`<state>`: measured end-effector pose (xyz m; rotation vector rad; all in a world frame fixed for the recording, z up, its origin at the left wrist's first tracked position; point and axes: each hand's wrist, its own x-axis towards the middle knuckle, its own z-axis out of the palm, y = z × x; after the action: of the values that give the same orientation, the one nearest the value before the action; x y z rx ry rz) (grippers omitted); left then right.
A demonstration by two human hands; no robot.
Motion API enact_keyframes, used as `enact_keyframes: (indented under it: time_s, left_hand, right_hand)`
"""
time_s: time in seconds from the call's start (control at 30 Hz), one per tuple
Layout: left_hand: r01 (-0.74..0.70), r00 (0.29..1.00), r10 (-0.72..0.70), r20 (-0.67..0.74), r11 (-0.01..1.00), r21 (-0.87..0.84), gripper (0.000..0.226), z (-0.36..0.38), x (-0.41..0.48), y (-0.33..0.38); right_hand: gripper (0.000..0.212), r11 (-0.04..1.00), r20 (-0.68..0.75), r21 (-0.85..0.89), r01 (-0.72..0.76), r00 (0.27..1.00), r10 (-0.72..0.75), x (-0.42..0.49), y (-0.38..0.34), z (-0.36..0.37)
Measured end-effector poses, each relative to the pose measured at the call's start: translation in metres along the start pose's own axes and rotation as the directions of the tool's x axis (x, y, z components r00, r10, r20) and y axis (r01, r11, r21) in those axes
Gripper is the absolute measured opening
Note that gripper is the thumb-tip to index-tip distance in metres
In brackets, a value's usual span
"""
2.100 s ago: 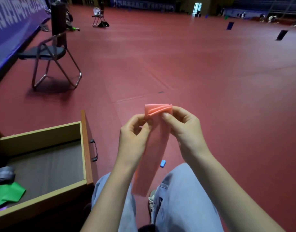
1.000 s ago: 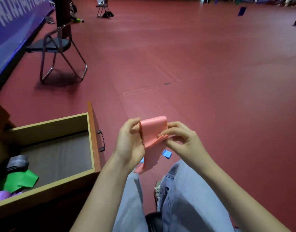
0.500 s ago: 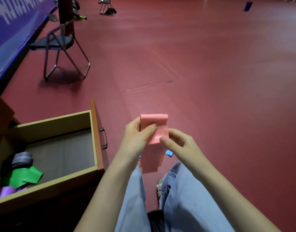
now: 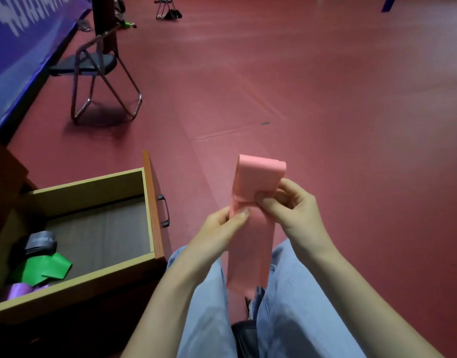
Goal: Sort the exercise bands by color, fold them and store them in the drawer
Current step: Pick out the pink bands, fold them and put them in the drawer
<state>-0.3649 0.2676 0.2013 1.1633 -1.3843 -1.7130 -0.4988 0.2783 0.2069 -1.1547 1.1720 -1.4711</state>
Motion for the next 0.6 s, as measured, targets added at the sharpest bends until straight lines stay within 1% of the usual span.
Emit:
enact_keyframes:
  time_s: [0.07, 0.13, 0.2, 0.23, 0.3, 0.33, 0.4, 0.43, 0.47, 0.53, 0.57, 0.6]
  left_hand:
    - [0.045, 0.999, -0.044, -0.028, 0.999, 0.026, 0.020, 0.001, 0.000, -0.004]
    - [0.074, 0.997, -0.074, -0.036, 0.997, 0.014, 0.024, 0.000, 0.001, -0.007]
    - [0.091, 0.995, -0.092, -0.029, 0.995, -0.033, 0.029, 0.000, 0.001, -0.007]
    - [0.106, 0.993, -0.110, -0.034, 0.990, -0.096, 0.031, 0.000, 0.000, -0.007]
    - [0.161, 0.985, -0.171, -0.010, 0.945, -0.284, 0.033, -0.001, -0.001, -0.006]
    - [0.192, 0.980, -0.195, 0.028, 0.911, -0.364, 0.040, -0.002, -0.002, -0.005]
    - [0.242, 0.970, -0.215, 0.111, 0.870, -0.431, 0.057, -0.005, -0.002, -0.005]
    - [0.255, 0.966, -0.213, 0.145, 0.870, -0.422, 0.063, -0.006, -0.003, -0.006]
    - [0.250, 0.966, -0.205, 0.156, 0.887, -0.389, 0.062, -0.006, -0.003, -0.008]
    - [0.187, 0.979, -0.160, 0.129, 0.954, -0.235, 0.042, -0.006, -0.004, -0.011]
    - [0.148, 0.984, -0.130, 0.119, 0.976, -0.162, 0.033, -0.006, -0.005, -0.012]
    - [0.115, 0.989, -0.102, 0.107, 0.986, -0.124, 0.025, -0.006, -0.005, -0.013]
  right_hand:
    - [0.024, 0.999, -0.006, -0.024, 0.041, 0.999, -0.041, 0.000, 0.000, 0.001]
    - [0.034, 0.993, -0.013, -0.088, 0.078, 0.997, -0.080, -0.001, 0.001, 0.002]
    - [0.045, 0.983, -0.001, -0.151, 0.103, 0.995, -0.104, -0.005, 0.003, 0.001]
    - [0.049, 0.976, 0.014, -0.185, 0.113, 0.994, -0.112, -0.007, 0.004, 0.001]
    - [0.053, 0.962, 0.031, -0.243, 0.126, 0.992, -0.122, -0.011, 0.008, -0.001]
    - [0.055, 0.959, 0.034, -0.253, 0.126, 0.992, -0.122, -0.012, 0.010, -0.002]
    - [0.059, 0.957, 0.039, -0.263, 0.125, 0.992, -0.119, -0.013, 0.015, -0.004]
    - [0.060, 0.956, 0.042, -0.267, 0.123, 0.992, -0.116, -0.014, 0.016, -0.005]
    - [0.061, 0.957, 0.045, -0.266, 0.115, 0.993, -0.107, -0.014, 0.018, -0.005]
    - [0.061, 0.961, 0.048, -0.259, 0.099, 0.995, -0.090, -0.014, 0.020, -0.007]
    - [0.061, 0.961, 0.055, -0.259, 0.098, 0.995, -0.086, -0.014, 0.020, -0.008]
    - [0.060, 0.959, 0.065, -0.266, 0.099, 0.994, -0.085, -0.014, 0.020, -0.008]
